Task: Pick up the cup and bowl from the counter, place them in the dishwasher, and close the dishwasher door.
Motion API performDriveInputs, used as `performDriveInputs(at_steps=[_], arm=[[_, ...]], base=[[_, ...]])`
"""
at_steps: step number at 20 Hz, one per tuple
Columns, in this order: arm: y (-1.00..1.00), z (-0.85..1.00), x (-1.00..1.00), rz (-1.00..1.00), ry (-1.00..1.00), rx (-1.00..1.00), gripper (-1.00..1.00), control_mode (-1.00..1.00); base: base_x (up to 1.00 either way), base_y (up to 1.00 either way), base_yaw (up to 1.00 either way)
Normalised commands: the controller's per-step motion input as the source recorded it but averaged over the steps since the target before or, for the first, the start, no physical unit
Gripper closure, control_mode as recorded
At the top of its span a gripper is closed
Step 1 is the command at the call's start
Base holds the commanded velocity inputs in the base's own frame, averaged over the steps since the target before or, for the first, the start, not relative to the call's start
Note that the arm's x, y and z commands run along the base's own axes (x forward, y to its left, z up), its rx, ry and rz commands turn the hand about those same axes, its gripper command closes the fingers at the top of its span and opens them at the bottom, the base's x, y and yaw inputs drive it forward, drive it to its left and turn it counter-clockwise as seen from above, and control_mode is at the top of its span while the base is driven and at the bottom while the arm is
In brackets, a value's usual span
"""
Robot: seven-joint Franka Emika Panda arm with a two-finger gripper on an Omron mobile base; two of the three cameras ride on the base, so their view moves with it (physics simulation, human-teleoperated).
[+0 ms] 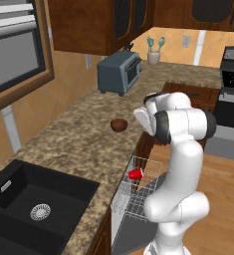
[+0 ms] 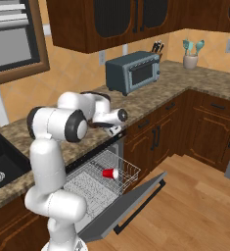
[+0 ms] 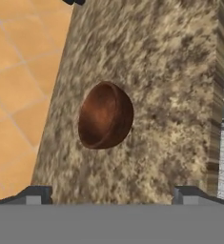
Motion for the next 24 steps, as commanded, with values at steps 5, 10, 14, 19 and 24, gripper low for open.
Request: performDriveInputs(at_steps=[5, 10, 14, 19, 24], arm=[[0.29, -0.05, 0.27, 0.0, 0.05, -0.13, -1.0, -1.0], [0.22, -0.21, 0.4, 0.0, 0.06, -0.08, -1.0, -1.0], [0.11, -0.26, 0.4, -0.01, 0.06, -0.07, -1.0, -1.0], [0.02, -0.29, 0.38, -0.02, 0.09, -0.05, -1.0, -1.0], [0.06, -0.26, 0.39, -0.01, 0.1, -0.03, -1.0, -1.0]], base=[[0.0, 0.0, 0.0], [0.0, 0.0, 0.0], [0.0, 0.0, 0.0], [0.0, 0.0, 0.0], [0.0, 0.0, 0.0]])
